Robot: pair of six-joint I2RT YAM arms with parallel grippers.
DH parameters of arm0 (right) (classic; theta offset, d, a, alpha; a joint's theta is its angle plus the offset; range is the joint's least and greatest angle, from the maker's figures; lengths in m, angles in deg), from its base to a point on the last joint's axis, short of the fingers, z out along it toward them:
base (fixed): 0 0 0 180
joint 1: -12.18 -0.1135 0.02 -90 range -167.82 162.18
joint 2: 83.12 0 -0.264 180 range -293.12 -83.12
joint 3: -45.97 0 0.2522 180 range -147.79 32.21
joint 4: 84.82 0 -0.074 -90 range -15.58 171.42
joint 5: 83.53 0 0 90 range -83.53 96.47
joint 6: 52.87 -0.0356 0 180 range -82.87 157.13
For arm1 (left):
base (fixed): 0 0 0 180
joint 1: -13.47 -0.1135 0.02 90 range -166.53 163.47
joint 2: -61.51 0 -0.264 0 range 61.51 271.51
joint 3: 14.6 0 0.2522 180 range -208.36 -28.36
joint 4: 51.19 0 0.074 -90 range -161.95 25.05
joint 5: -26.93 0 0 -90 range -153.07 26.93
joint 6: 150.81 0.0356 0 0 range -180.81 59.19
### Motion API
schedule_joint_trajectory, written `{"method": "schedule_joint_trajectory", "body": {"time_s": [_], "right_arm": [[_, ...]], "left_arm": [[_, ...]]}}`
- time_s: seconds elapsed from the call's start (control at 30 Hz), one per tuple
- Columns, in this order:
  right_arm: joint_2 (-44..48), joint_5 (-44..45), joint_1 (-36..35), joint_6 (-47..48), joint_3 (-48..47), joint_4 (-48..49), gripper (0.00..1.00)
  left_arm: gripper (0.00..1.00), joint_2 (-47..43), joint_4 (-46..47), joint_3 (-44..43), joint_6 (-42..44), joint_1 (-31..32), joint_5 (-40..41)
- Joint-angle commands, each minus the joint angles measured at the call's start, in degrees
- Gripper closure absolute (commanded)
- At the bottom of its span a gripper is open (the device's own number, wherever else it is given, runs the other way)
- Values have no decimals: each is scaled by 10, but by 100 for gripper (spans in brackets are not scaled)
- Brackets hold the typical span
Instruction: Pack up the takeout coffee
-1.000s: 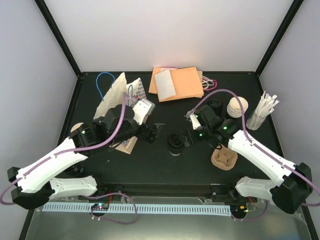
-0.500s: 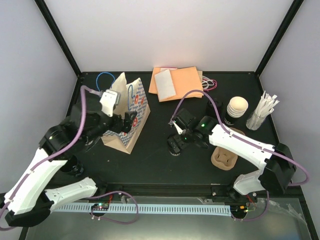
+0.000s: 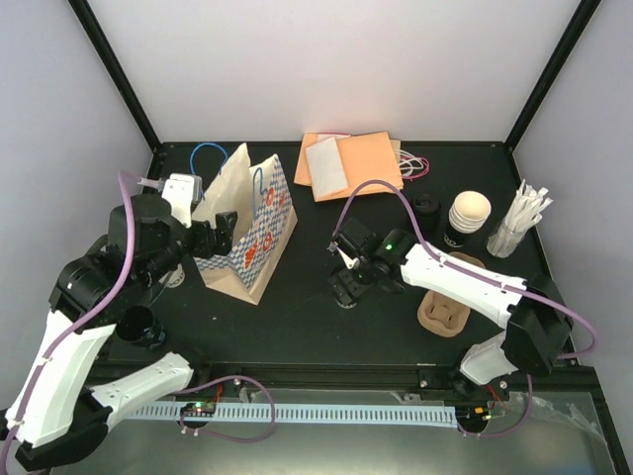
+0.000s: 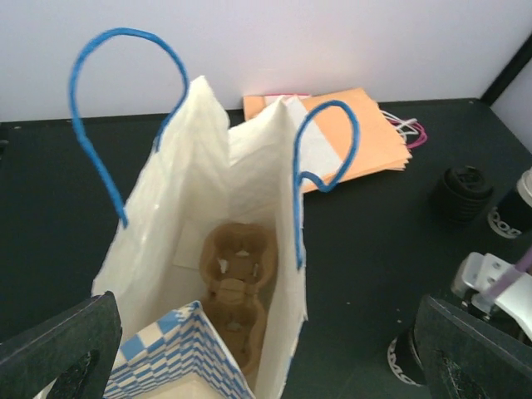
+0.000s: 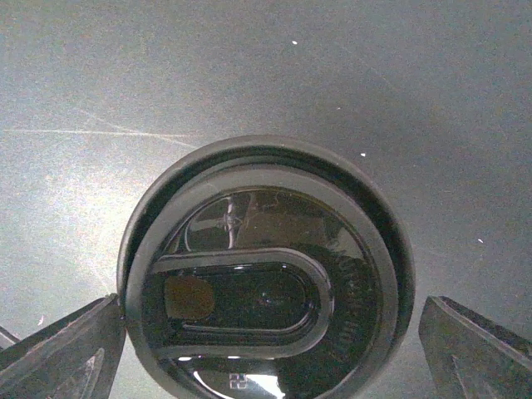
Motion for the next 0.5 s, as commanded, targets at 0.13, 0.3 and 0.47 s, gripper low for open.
{"method": "schedule_joint_trajectory", "body": {"time_s": [0.13,0.3,0.47], "right_arm": [[-16,14,-3,2,-21,-2,3],[-20,16,-4,3,-24,-4,8],[-20,23,-4,4,-28,-10,11]], "left_arm": [[1,-35,-11,-21,26,-33,63],[1,-36,-18,-18,28,-41,69],[1,-35,-21,-14,30,-45,77]]}}
